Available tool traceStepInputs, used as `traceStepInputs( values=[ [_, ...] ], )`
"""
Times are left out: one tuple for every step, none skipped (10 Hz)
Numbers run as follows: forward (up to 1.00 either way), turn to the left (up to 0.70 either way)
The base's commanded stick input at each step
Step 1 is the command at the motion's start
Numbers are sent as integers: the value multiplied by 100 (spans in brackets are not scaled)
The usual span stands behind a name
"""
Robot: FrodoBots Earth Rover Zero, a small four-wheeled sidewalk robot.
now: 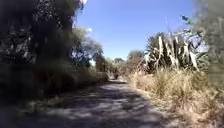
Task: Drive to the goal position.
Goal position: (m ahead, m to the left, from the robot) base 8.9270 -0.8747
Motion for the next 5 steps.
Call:
traceStepInputs(
  values=[
    [85, 0],
    [85, 0],
    [85, 0],
    [85, 0],
    [85, 0]
  ],
)
